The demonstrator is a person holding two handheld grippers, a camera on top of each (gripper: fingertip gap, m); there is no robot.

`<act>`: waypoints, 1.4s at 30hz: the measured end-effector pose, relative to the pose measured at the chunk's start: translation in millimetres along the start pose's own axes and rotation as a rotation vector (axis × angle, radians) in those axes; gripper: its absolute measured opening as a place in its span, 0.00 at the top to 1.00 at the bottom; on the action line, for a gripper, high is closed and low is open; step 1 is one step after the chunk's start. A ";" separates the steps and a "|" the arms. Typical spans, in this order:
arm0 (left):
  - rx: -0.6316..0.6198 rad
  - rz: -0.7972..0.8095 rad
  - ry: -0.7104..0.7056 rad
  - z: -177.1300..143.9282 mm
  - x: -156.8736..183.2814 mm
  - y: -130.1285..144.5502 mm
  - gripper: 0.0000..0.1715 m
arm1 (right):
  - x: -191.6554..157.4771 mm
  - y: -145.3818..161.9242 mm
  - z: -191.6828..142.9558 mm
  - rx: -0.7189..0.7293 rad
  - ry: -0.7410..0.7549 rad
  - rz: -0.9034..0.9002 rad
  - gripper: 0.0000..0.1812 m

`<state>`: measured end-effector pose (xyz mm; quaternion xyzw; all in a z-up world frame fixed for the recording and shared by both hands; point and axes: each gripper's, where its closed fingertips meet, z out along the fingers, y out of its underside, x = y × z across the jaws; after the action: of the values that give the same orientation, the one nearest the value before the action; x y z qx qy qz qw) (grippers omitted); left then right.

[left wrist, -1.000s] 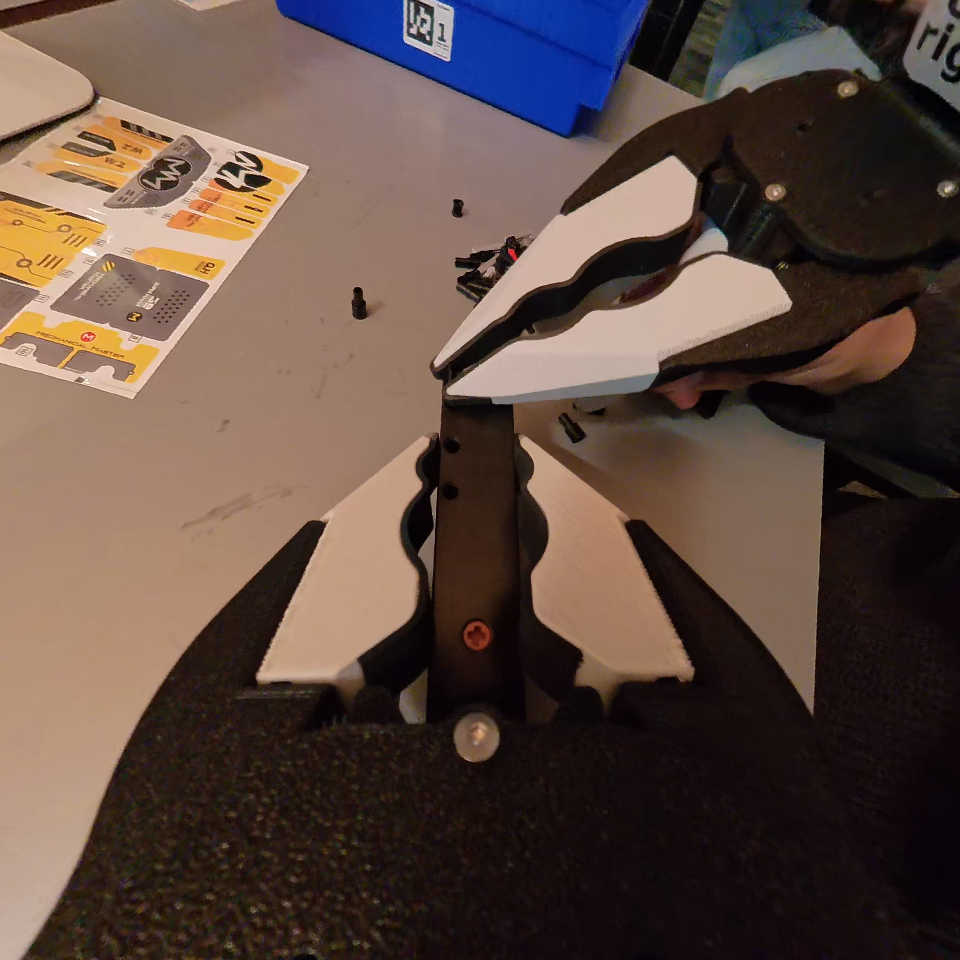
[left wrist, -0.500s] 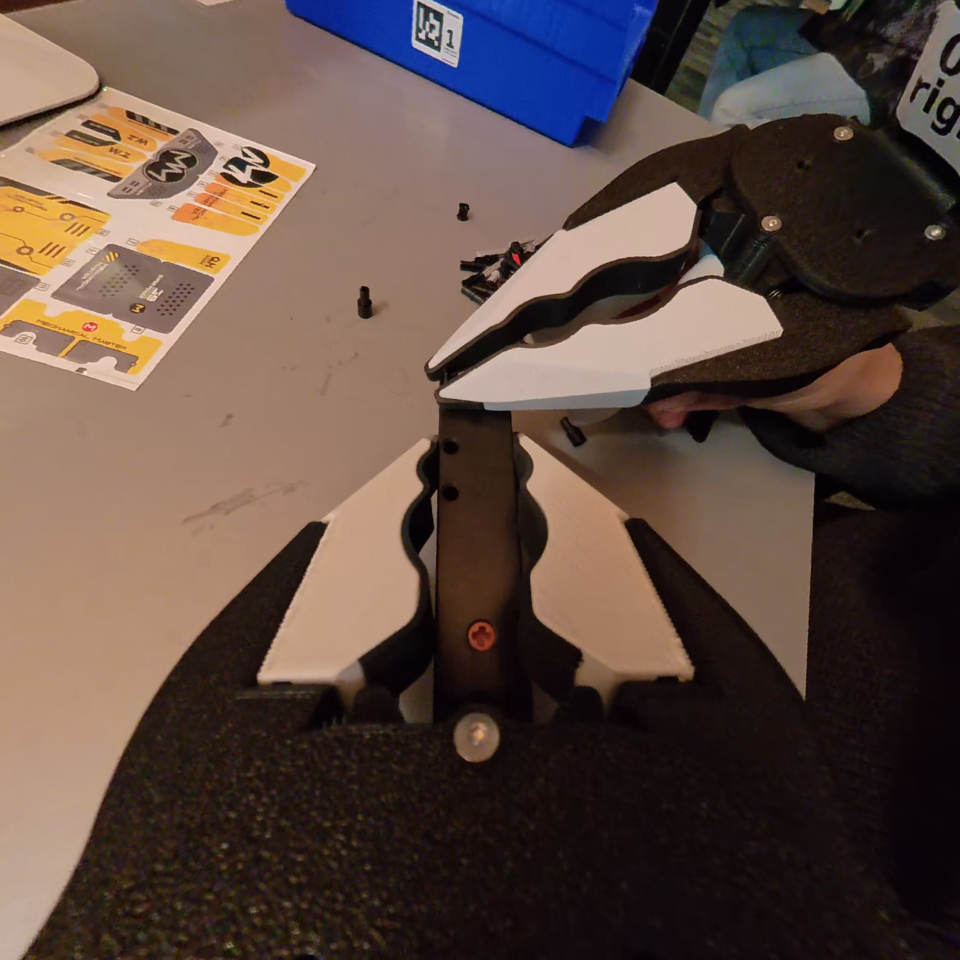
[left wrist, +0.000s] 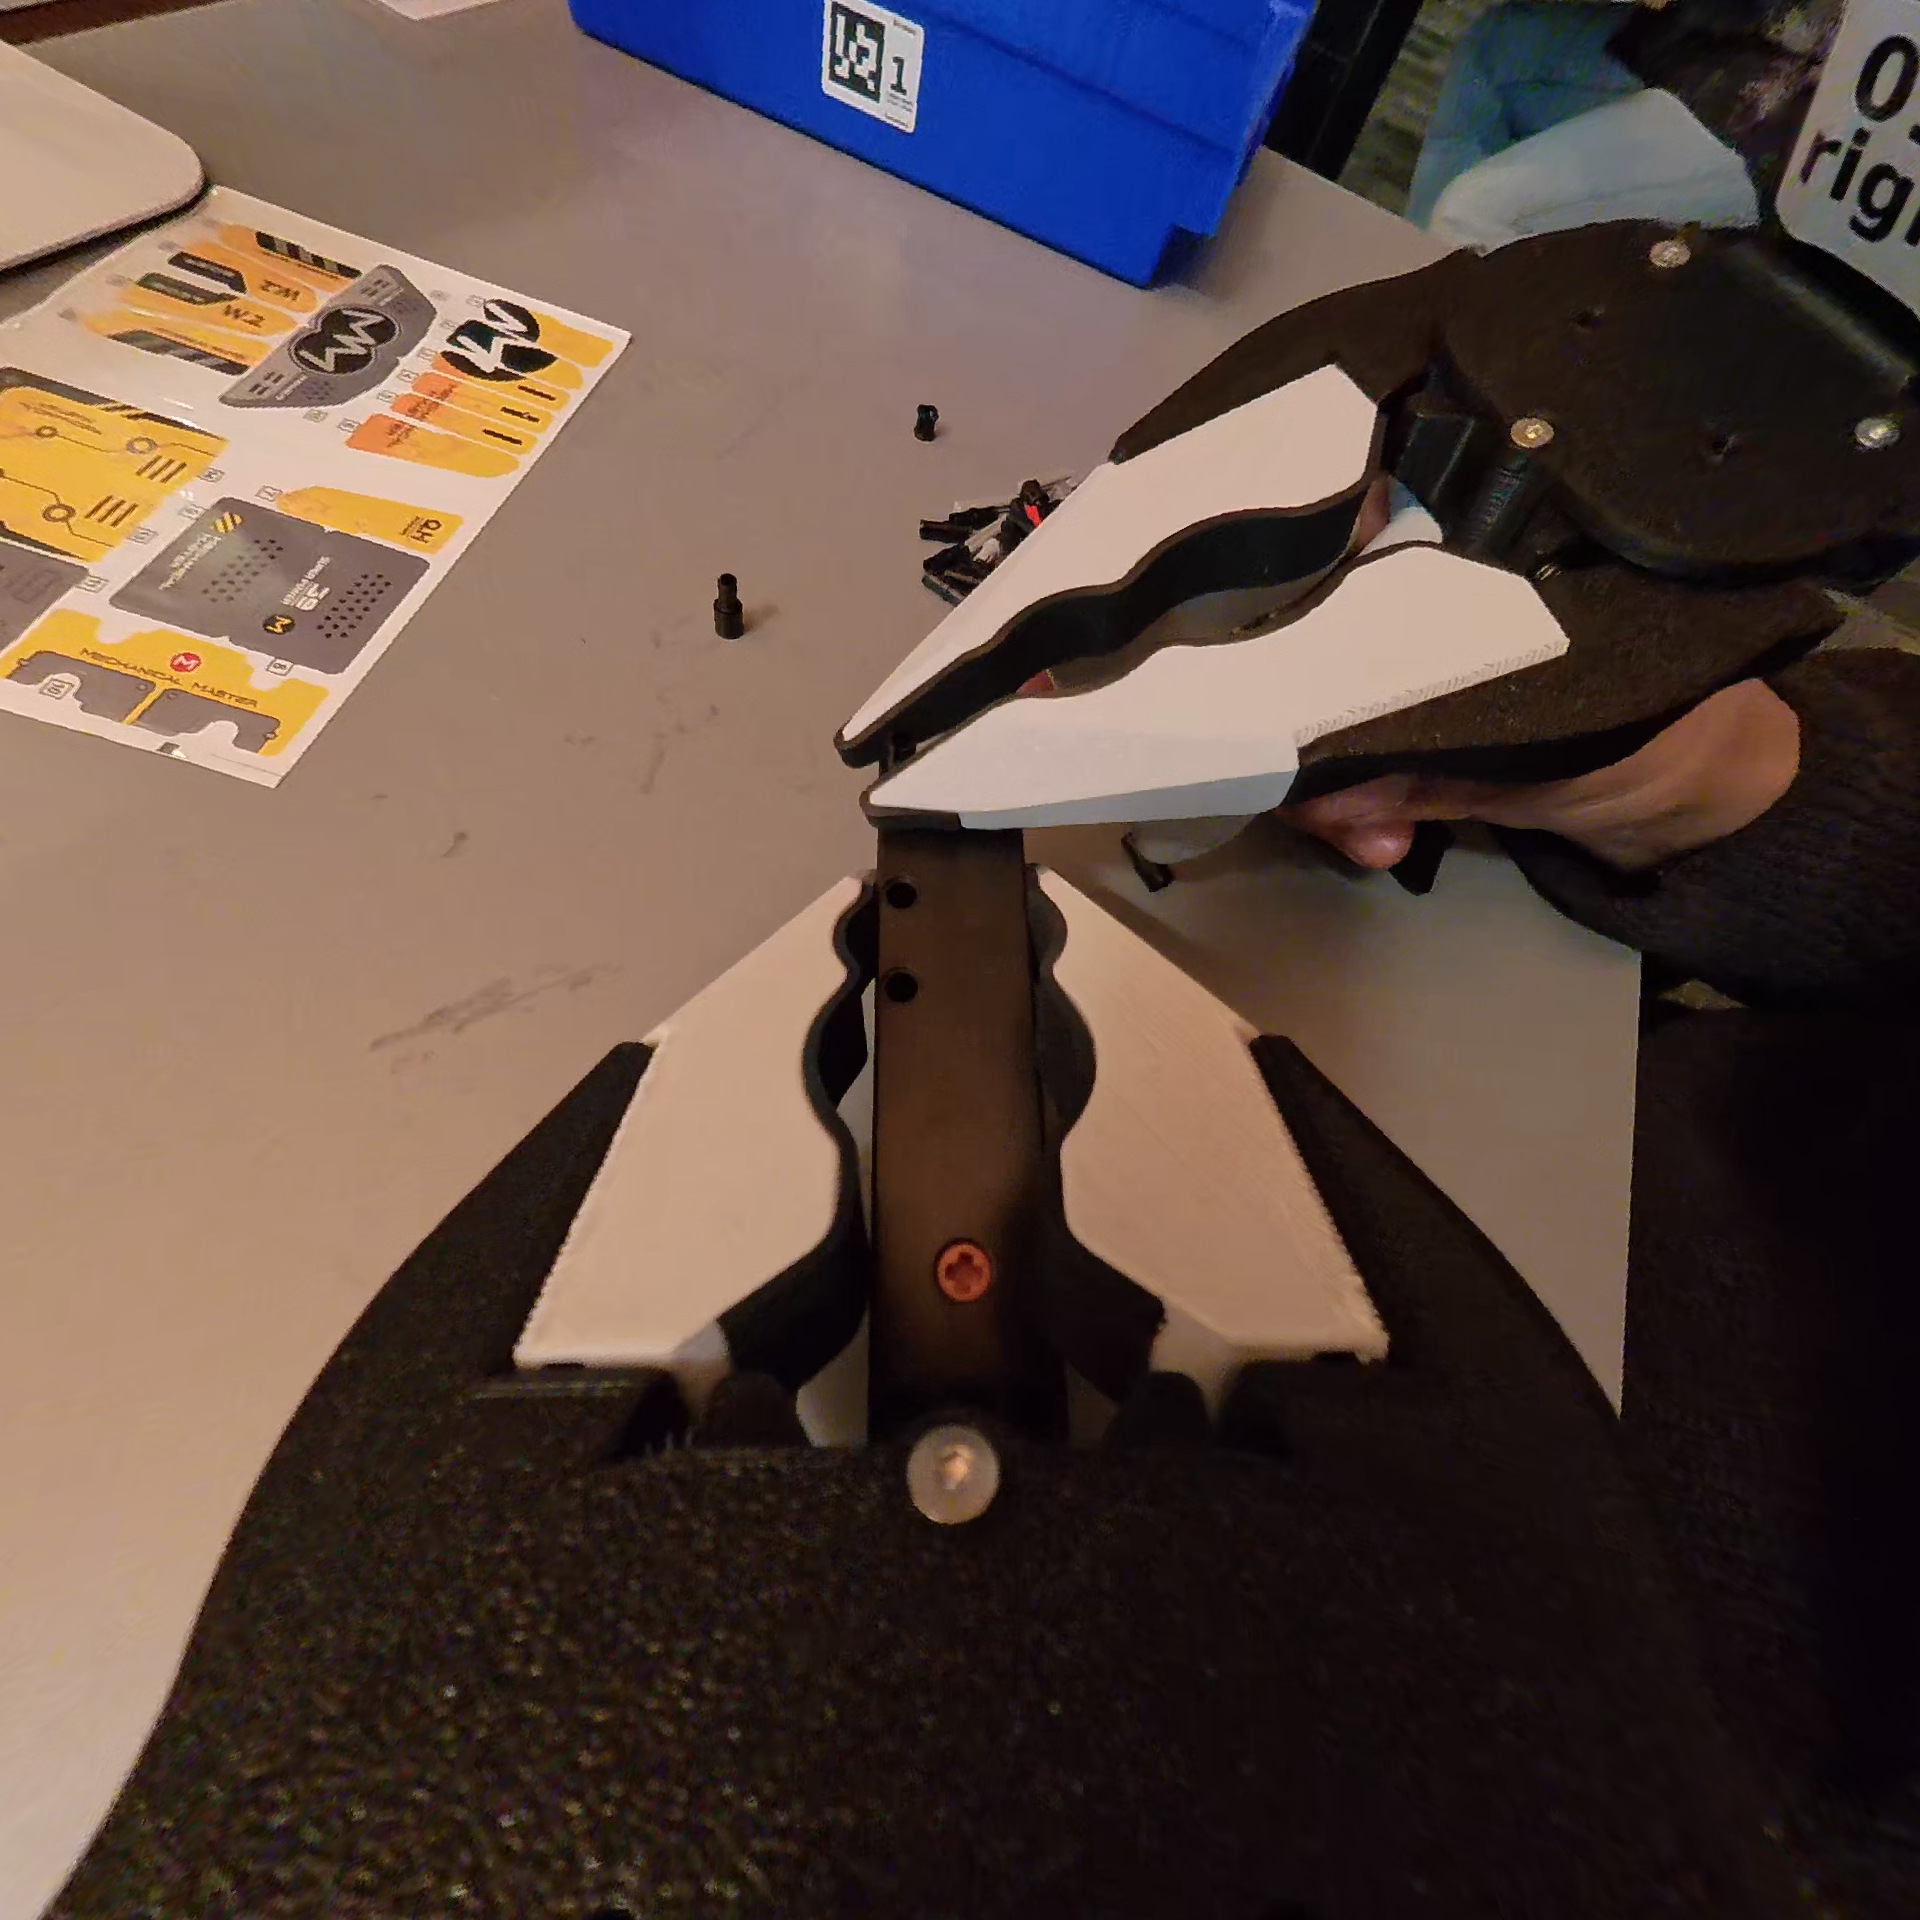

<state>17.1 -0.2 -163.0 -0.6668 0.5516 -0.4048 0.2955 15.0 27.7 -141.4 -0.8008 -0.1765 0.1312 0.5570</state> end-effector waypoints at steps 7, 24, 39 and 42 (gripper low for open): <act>-0.022 0.010 -0.011 2.2 -0.3 2.9 0.84 | 2.0 0.8 1.0 -0.005 -0.027 0.051 0.97; -0.008 0.044 -0.096 7.6 -3.4 -2.8 0.86 | 3.0 0.1 1.7 -0.003 -0.005 0.056 0.98; 0.028 0.023 -0.110 7.1 -5.4 -8.1 0.85 | 6.3 -12.4 0.2 0.113 -0.107 0.355 1.00; 0.039 0.021 -0.104 7.0 -4.3 -9.8 0.85 | 6.7 -14.6 -1.6 0.115 -0.049 0.242 1.00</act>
<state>27.8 5.8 -159.2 -0.6753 0.5343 -0.3770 0.3411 19.7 33.9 -127.2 -0.7796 -0.0844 0.2266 0.5777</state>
